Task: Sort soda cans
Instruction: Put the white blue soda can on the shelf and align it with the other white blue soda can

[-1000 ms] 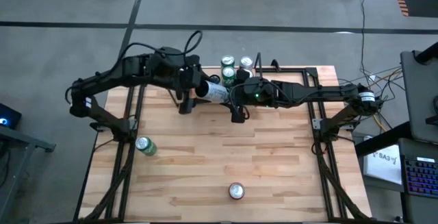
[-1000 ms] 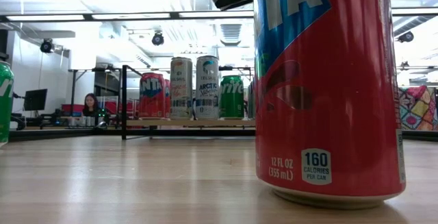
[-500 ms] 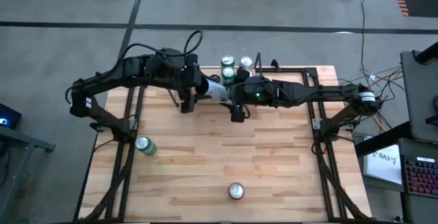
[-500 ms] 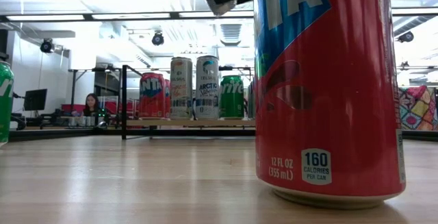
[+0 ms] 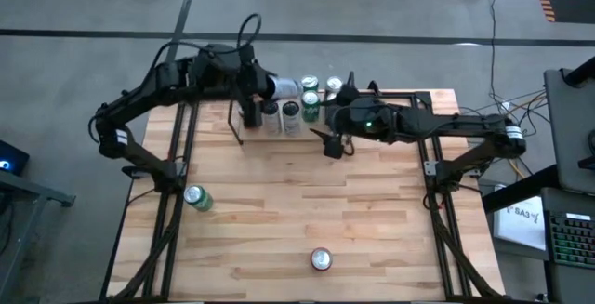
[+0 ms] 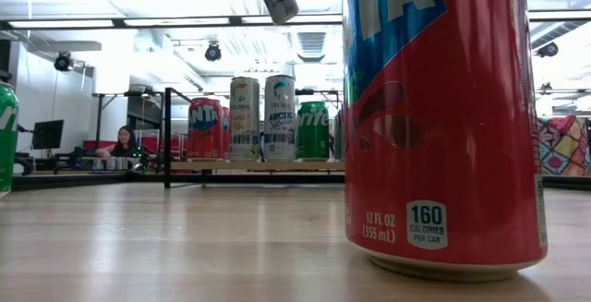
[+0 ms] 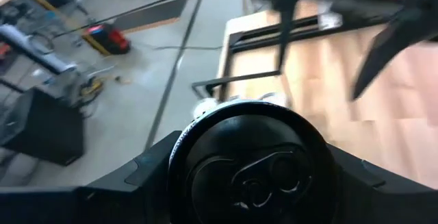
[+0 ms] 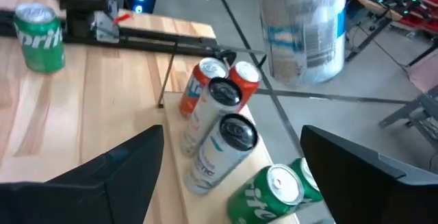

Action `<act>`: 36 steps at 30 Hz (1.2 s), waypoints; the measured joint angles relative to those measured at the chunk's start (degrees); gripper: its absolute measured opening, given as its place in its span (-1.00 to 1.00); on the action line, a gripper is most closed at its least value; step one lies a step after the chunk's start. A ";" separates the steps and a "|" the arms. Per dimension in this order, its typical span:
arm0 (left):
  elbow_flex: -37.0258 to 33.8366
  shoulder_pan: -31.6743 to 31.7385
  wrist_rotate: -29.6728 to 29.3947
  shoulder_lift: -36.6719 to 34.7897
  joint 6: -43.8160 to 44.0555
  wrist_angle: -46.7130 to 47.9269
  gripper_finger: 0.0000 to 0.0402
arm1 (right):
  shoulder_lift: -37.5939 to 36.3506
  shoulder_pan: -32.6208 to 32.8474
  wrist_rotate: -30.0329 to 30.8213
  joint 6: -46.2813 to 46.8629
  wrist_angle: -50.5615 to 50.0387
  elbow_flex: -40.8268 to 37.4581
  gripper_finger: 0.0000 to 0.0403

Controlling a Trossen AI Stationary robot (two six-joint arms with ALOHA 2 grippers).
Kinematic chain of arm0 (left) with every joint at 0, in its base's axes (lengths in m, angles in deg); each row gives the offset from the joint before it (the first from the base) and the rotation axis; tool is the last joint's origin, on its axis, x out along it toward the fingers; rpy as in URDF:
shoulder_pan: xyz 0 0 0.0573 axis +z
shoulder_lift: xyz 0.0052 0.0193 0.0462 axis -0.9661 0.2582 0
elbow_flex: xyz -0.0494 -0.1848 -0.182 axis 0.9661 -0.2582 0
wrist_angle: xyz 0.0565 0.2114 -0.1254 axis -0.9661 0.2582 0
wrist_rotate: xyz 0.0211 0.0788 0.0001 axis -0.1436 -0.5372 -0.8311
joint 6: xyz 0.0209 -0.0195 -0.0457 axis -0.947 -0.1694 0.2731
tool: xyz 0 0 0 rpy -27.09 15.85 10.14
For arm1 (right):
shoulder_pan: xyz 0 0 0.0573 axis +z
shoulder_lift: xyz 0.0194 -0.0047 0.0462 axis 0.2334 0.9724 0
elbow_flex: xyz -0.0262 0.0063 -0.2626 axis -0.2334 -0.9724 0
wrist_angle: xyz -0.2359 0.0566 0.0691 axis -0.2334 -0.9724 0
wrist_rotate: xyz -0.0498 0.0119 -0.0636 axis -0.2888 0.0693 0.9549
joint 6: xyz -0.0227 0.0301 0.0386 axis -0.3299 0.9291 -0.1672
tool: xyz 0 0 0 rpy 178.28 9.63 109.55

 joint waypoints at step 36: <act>18.52 23.90 14.61 25.15 -8.38 17.08 0.21 | -2.56 -0.04 0.07 2.37 -6.29 -0.17 0.64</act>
